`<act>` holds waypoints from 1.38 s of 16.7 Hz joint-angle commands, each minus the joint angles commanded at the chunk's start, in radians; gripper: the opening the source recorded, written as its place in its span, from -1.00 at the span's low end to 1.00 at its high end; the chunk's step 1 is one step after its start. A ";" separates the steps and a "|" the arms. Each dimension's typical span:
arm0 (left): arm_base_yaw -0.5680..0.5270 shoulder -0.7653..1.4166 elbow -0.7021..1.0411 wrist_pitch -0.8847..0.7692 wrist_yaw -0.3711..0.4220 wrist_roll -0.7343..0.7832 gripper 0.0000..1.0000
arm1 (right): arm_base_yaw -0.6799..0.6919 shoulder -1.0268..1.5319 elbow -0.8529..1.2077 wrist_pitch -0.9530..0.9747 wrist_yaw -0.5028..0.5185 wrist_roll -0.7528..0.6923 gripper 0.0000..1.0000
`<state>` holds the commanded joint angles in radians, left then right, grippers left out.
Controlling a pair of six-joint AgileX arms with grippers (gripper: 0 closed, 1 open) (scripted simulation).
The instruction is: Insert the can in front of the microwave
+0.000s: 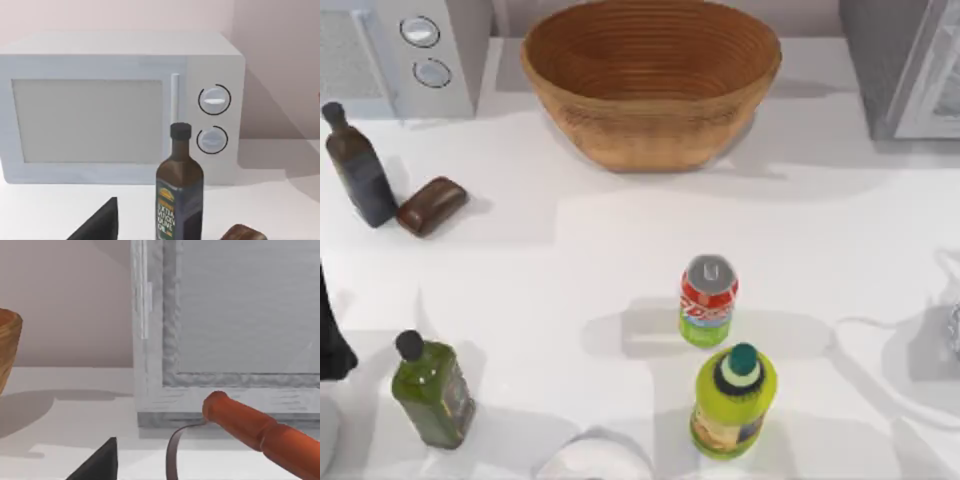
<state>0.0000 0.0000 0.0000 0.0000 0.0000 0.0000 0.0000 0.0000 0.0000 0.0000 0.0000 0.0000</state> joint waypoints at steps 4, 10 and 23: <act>-0.008 0.021 0.041 -0.017 0.003 -0.002 1.00 | 0.000 0.000 0.000 0.000 0.000 0.000 1.00; -0.089 0.310 0.314 -0.207 -0.003 -0.010 1.00 | 0.000 0.000 0.000 0.000 0.000 0.000 1.00; -0.500 1.521 1.442 -0.958 -0.024 0.005 1.00 | 0.000 0.000 0.000 0.000 0.000 0.000 1.00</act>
<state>-0.5000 1.5214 1.4418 -0.9575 -0.0241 0.0051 0.0000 0.0000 0.0000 0.0000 0.0000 0.0000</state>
